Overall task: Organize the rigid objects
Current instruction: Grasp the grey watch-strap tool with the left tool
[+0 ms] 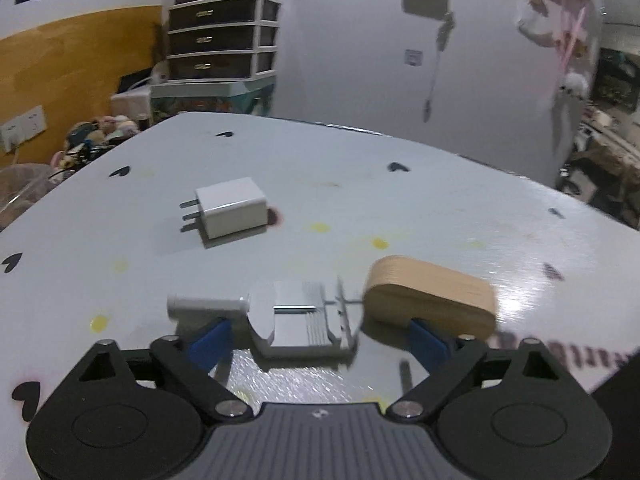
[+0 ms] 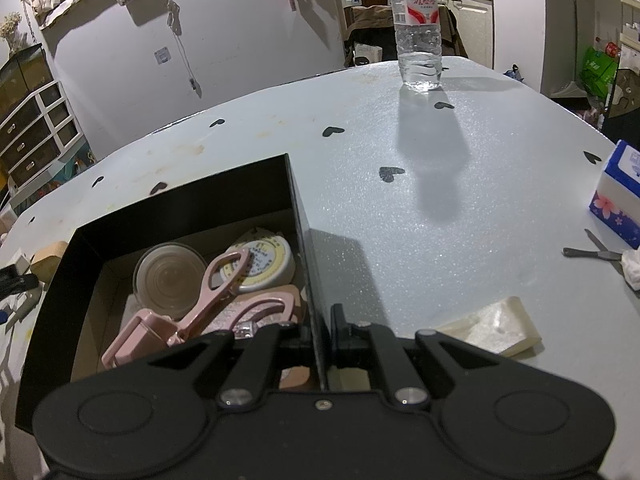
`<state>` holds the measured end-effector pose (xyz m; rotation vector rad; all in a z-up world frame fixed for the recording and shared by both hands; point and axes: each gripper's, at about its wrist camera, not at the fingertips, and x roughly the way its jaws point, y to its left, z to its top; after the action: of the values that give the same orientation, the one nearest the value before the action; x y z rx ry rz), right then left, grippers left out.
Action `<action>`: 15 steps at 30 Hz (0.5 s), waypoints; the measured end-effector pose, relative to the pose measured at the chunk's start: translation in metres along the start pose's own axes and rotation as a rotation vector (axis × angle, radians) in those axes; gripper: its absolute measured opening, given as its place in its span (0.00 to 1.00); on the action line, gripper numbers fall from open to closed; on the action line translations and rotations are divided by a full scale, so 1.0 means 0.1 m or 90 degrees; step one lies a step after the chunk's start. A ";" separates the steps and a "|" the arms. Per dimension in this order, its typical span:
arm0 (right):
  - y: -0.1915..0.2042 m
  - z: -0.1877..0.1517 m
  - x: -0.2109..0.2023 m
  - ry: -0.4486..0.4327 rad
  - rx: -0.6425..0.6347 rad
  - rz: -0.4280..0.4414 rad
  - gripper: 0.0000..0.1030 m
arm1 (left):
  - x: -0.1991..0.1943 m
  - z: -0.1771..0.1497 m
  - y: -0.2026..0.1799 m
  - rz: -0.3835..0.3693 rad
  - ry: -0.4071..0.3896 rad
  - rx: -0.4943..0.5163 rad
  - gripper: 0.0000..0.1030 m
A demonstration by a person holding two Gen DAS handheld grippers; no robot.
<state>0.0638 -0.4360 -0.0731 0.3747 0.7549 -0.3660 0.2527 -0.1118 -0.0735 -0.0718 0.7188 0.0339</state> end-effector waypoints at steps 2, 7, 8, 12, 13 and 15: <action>0.00 0.00 0.00 0.000 0.000 0.000 0.06 | 0.07 -0.01 0.01 0.026 -0.003 -0.003 0.84; 0.01 -0.01 0.01 0.003 -0.001 -0.001 0.06 | 0.10 -0.04 0.02 0.056 -0.042 0.016 0.73; 0.01 -0.01 0.01 0.003 -0.001 -0.001 0.06 | 0.09 -0.05 0.02 0.053 -0.047 0.021 0.65; 0.01 -0.01 0.03 0.005 -0.002 -0.003 0.06 | 0.07 -0.08 0.02 0.043 -0.058 0.038 0.63; 0.01 -0.01 0.03 0.005 -0.002 -0.003 0.06 | 0.06 -0.08 0.03 0.039 -0.057 0.037 0.63; 0.01 -0.01 0.02 0.005 -0.002 -0.003 0.06 | 0.05 -0.09 0.05 0.034 -0.058 0.038 0.63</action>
<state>0.0655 -0.4355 -0.0751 0.3716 0.7633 -0.3675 0.2507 -0.1079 -0.0840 0.0063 0.6304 0.0658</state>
